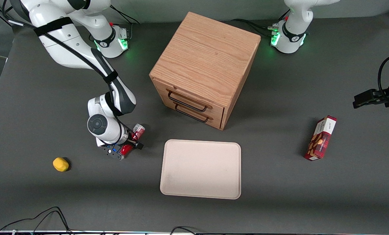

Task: Place coke bottle on tray
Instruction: 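Close the right gripper around the bottle's body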

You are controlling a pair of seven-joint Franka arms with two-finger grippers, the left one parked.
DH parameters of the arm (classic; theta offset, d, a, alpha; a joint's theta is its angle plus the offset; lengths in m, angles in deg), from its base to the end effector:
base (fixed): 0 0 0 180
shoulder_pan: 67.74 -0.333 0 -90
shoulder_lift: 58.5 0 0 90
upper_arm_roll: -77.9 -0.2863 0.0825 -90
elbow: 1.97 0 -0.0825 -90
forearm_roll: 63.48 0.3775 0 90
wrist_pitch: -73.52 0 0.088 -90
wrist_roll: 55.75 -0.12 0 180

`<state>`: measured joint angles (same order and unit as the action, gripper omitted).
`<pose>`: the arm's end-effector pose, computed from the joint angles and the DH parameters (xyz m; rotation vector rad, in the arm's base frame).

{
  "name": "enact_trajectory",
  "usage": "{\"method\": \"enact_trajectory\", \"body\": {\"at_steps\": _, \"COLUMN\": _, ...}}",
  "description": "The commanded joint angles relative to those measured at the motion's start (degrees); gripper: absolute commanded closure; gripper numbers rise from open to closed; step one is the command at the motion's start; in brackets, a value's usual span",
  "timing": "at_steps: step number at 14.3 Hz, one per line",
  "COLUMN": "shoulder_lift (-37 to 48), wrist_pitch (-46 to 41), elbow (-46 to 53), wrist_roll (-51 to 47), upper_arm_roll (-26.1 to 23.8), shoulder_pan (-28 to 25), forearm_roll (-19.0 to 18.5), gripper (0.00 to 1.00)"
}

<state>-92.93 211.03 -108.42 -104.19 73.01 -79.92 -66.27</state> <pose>0.5867 0.1786 0.1579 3.0174 -0.8095 -0.0878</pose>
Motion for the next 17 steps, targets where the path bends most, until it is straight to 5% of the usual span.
{"method": "enact_trajectory", "body": {"at_steps": 1, "shoulder_lift": 2.36, "wrist_pitch": 1.17, "elbow": -2.71, "wrist_roll": -1.92, "upper_arm_roll": 0.06, "shoulder_pan": 0.06, "forearm_roll": -1.43, "gripper": 0.0}}
{"method": "enact_trajectory", "body": {"at_steps": 11, "shoulder_lift": 2.36, "wrist_pitch": 1.26, "elbow": -3.33, "wrist_roll": -2.01, "upper_arm_roll": 0.14, "shoulder_pan": 0.06, "forearm_roll": -2.75, "gripper": 0.02}}
{"method": "enact_trajectory", "body": {"at_steps": 12, "shoulder_lift": 2.45, "wrist_pitch": 1.26, "elbow": -3.5, "wrist_roll": -2.01, "upper_arm_roll": 0.06, "shoulder_pan": 0.06, "forearm_roll": -2.93, "gripper": 0.24}}
{"method": "enact_trajectory", "body": {"at_steps": 13, "shoulder_lift": 2.62, "wrist_pitch": 1.26, "elbow": -3.76, "wrist_roll": -2.01, "upper_arm_roll": 0.14, "shoulder_pan": -0.03, "forearm_roll": -3.01, "gripper": 0.75}}
{"method": "enact_trajectory", "body": {"at_steps": 14, "shoulder_lift": 2.88, "wrist_pitch": 1.26, "elbow": -3.94, "wrist_roll": -2.01, "upper_arm_roll": 0.14, "shoulder_pan": 0.06, "forearm_roll": -3.02, "gripper": 1.0}}
{"method": "enact_trajectory", "body": {"at_steps": 17, "shoulder_lift": 3.15, "wrist_pitch": 1.26, "elbow": -4.2, "wrist_roll": -1.92, "upper_arm_roll": 0.06, "shoulder_pan": 0.15, "forearm_roll": -3.28, "gripper": 1.0}}
